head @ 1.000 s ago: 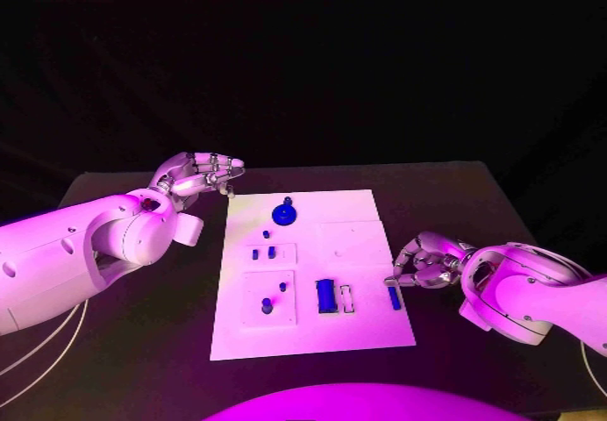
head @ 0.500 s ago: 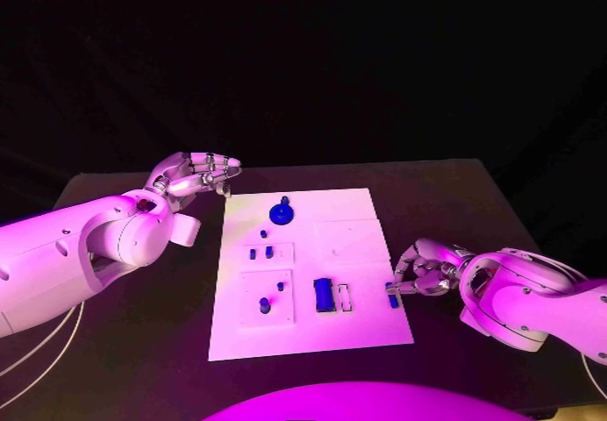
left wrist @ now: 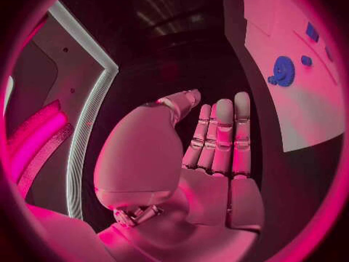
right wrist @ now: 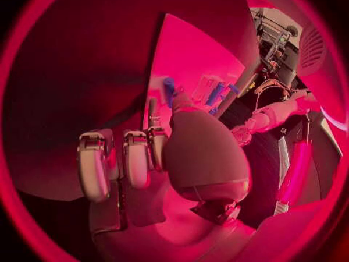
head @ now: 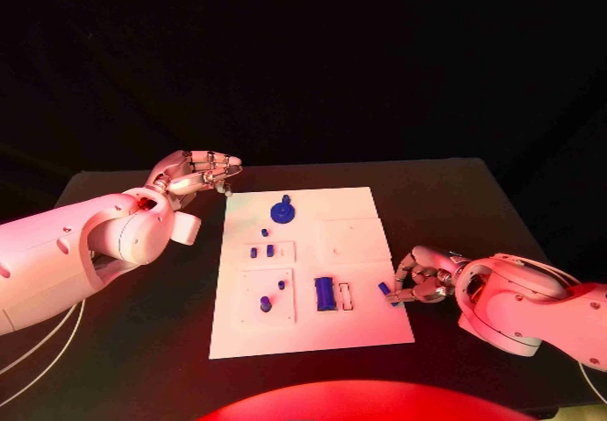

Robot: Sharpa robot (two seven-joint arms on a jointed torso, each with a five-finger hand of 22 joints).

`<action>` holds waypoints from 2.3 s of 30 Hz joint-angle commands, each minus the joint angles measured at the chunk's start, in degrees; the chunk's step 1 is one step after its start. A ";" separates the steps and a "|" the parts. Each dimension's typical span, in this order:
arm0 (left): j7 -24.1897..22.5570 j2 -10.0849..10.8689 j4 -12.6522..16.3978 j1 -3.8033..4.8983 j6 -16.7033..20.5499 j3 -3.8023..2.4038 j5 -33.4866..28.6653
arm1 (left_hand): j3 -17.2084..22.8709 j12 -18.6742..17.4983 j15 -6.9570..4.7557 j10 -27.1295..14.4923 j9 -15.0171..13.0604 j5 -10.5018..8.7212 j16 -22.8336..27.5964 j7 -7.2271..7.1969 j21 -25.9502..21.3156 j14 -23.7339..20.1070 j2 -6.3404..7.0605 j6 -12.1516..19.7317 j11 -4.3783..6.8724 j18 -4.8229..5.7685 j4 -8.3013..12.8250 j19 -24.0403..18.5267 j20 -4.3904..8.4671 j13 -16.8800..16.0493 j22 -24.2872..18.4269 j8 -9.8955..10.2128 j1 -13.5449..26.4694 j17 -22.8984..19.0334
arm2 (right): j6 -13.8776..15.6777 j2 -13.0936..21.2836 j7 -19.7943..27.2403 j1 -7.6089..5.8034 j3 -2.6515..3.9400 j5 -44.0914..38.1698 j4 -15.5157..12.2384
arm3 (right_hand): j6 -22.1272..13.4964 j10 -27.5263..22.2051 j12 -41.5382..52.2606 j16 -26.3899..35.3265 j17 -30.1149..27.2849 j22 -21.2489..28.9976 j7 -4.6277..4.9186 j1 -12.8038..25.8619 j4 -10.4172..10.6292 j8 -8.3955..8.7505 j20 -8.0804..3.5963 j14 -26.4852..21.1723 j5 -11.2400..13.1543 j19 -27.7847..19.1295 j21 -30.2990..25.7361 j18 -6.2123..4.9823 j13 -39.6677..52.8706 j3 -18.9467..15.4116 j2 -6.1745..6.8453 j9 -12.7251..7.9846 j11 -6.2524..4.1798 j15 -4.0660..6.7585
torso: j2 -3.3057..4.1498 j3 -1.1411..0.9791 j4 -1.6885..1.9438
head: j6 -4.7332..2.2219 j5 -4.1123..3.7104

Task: Assemble the parts on the task board

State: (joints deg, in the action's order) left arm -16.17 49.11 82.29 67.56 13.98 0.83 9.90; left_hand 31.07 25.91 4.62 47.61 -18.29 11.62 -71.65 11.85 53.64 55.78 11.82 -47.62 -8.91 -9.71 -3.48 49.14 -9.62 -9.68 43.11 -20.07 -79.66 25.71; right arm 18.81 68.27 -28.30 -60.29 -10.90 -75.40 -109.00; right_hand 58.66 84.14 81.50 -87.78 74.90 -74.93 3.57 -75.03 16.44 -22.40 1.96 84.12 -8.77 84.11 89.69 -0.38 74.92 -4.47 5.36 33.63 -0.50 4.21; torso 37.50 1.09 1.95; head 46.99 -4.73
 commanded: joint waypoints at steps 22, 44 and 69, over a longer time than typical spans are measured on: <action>-0.34 0.14 0.15 0.02 -1.15 -0.03 0.10 | -0.33 0.57 0.02 -0.54 -0.11 -0.08 -0.25 0.04 -0.21 -0.32 -0.24 0.47 0.13 -0.80 -0.14 -0.09 -0.49 0.05 -0.08 -0.37 0.14 -0.10 | -1.84 -4.75 -2.25 1.89 -0.06 -6.78 1.59 | 0.38 1.94 -0.04 -0.05 8.92 -15.07 -0.33 -3.47 -0.08 0.18 -0.48 4.68 0.32 5.89 0.31 0.38 9.35 2.35 -0.05 0.10 -0.52 0.47 | -0.05 0.10 0.04 | -0.15 0.15; -0.25 0.27 0.32 0.02 -1.01 -0.03 0.24 | -0.37 0.69 0.03 -0.67 -0.11 -0.08 -0.29 0.06 -0.22 -0.35 -0.24 0.58 0.11 -0.81 -0.16 -0.09 -0.51 0.05 -0.09 -0.43 0.13 -0.13 | 0.93 -5.11 -0.34 0.44 -0.02 5.12 -0.49 | -0.54 2.13 -0.16 -0.11 9.39 -15.07 -0.30 -1.18 -5.30 -0.05 -0.49 4.76 -8.17 5.89 0.31 0.38 9.76 35.13 6.39 2.53 -0.55 0.46 | -0.03 0.08 0.01 | -0.26 0.30; -0.18 0.26 0.43 0.03 -1.05 -0.03 0.39 | -0.32 0.79 0.03 -0.77 -0.11 -0.06 -0.32 0.06 -0.22 -0.38 -0.29 0.65 0.11 -0.82 -0.10 -0.09 -0.51 0.05 -0.08 -0.49 0.00 -0.15 | 3.20 -9.55 -0.34 -0.98 -0.01 15.42 -0.72 | -0.31 2.29 0.01 -0.10 9.42 -15.07 -0.20 6.88 -4.24 0.15 -0.53 4.77 -10.22 5.89 0.31 0.38 9.97 35.52 7.03 2.78 -0.48 0.45 | -0.03 0.09 0.00 | 0.09 0.48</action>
State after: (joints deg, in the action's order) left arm -15.98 49.43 82.53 67.56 13.73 0.84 10.09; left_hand 30.90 26.58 4.62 47.20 -18.33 11.62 -71.65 12.06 53.64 55.79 11.82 -47.41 -8.91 -9.71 -3.64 48.93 -9.83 -9.68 43.11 -20.29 -79.66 25.61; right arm 22.58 58.89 -28.39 -61.38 -10.89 -61.18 -109.88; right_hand 57.83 83.92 81.15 -87.78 74.91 -74.94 3.37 -68.58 11.86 -22.41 1.55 83.92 -18.65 84.10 89.69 -0.39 74.92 31.39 12.31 36.55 -0.69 4.41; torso 37.49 1.19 1.96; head 47.04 -4.28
